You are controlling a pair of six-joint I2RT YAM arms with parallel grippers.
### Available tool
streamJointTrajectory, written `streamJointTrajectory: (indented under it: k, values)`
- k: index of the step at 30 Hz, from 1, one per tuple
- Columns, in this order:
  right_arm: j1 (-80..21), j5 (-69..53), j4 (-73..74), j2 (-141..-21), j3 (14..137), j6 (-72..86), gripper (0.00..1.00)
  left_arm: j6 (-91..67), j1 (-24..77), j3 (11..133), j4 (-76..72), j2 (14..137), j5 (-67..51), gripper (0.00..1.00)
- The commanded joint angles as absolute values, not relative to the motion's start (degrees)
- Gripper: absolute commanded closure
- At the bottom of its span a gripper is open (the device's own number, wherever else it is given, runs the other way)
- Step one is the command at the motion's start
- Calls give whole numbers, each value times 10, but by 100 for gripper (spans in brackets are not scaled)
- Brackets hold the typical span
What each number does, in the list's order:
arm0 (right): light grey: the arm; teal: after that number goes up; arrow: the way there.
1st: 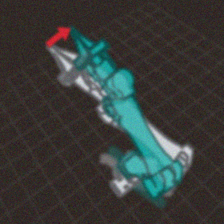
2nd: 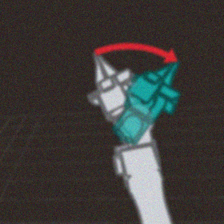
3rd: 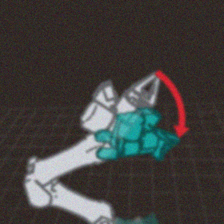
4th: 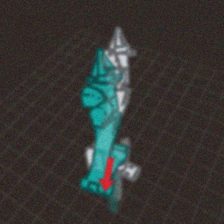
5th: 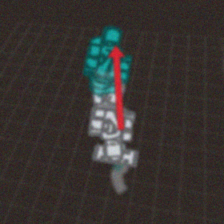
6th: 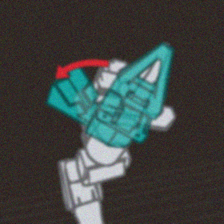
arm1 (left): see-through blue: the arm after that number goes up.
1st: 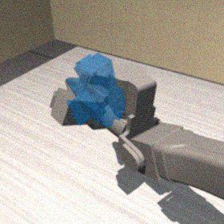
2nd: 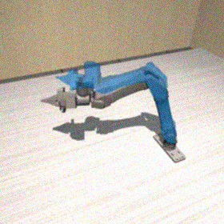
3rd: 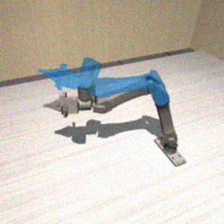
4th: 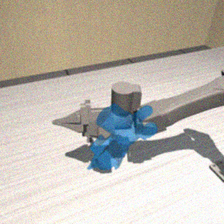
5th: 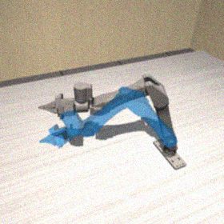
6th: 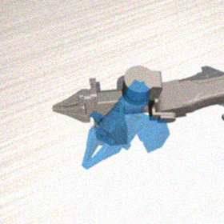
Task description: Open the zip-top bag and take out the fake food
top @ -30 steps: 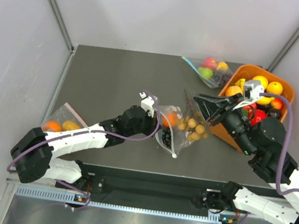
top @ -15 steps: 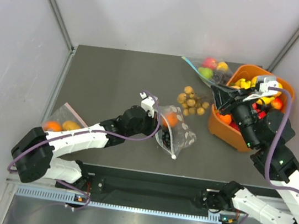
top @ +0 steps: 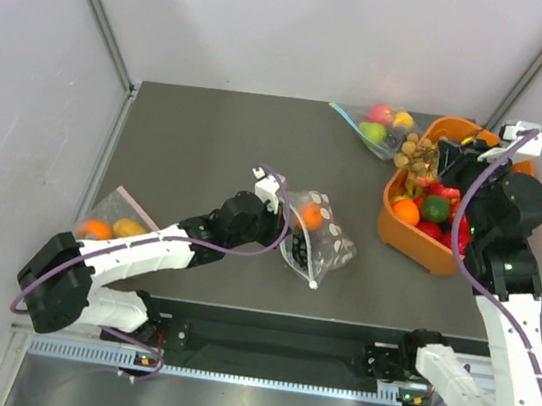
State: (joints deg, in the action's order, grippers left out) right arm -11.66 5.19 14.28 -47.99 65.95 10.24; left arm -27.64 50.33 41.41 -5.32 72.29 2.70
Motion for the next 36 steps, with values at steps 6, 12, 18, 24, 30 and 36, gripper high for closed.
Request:
streamJointTrajectory:
  k: [6, 12, 18, 24, 30, 36]
  values:
    - [55, -122, 88, -559, 630, 136, 96, -262, 501, 427, -59, 707, 36, 100]
    - [94, -129, 72, -577, 617, 127, 96, -256, 501, 427, -50, 707, 46, 100]
    - [116, -111, 64, -590, 579, 120, 96, -258, 501, 431, -54, 717, 37, 100]
    - [117, -97, 62, -593, 531, 120, 94, -258, 501, 429, -54, 719, 35, 100]
    - [117, -105, 70, -596, 505, 120, 81, -259, 501, 429, -54, 715, 33, 100]
    - [117, -136, 73, -581, 510, 120, 43, -260, 501, 425, -52, 706, 32, 100]
